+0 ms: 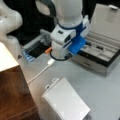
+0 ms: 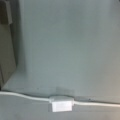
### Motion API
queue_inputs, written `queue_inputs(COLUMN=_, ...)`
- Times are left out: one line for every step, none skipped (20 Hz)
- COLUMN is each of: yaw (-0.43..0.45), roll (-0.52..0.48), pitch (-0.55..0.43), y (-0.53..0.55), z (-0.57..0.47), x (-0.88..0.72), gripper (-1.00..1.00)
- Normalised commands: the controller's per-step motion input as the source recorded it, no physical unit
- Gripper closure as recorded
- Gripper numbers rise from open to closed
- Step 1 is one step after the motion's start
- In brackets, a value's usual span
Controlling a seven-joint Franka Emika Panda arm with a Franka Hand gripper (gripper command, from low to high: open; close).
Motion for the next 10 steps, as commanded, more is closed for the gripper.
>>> queue_inputs(yaw=-0.008, roll=-0.196, pitch=-0.118, y=-0.03, z=-0.12, x=-0.2, gripper=-1.0)
queue_inputs(yaw=0.004, roll=-0.187, pitch=-0.108, y=0.0, z=-0.08, x=-0.23, gripper=-1.0)
queue_inputs(yaw=0.01, roll=-0.178, pitch=-0.101, y=0.01, z=-0.04, x=-0.24, gripper=-1.0)
queue_inputs(yaw=0.009, roll=-0.172, pitch=-0.103, y=0.01, z=-0.02, x=-0.24, gripper=-1.0)
queue_inputs(yaw=0.009, roll=-0.161, pitch=-0.099, y=0.02, z=0.0, x=-0.25, gripper=-1.0)
queue_inputs(yaw=0.008, roll=-0.154, pitch=-0.099, y=0.03, z=0.01, x=-0.25, gripper=-1.0)
queue_inputs(yaw=0.009, roll=-0.158, pitch=-0.098, y=0.03, z=-0.01, x=-0.26, gripper=-1.0)
queue_inputs(yaw=0.006, roll=-0.153, pitch=-0.111, y=0.02, z=-0.03, x=-0.26, gripper=-1.0)
queue_inputs(yaw=0.001, roll=-0.139, pitch=-0.111, y=0.02, z=-0.05, x=-0.28, gripper=-1.0)
queue_inputs(yaw=0.0, roll=-0.134, pitch=-0.109, y=0.02, z=-0.06, x=-0.28, gripper=-1.0)
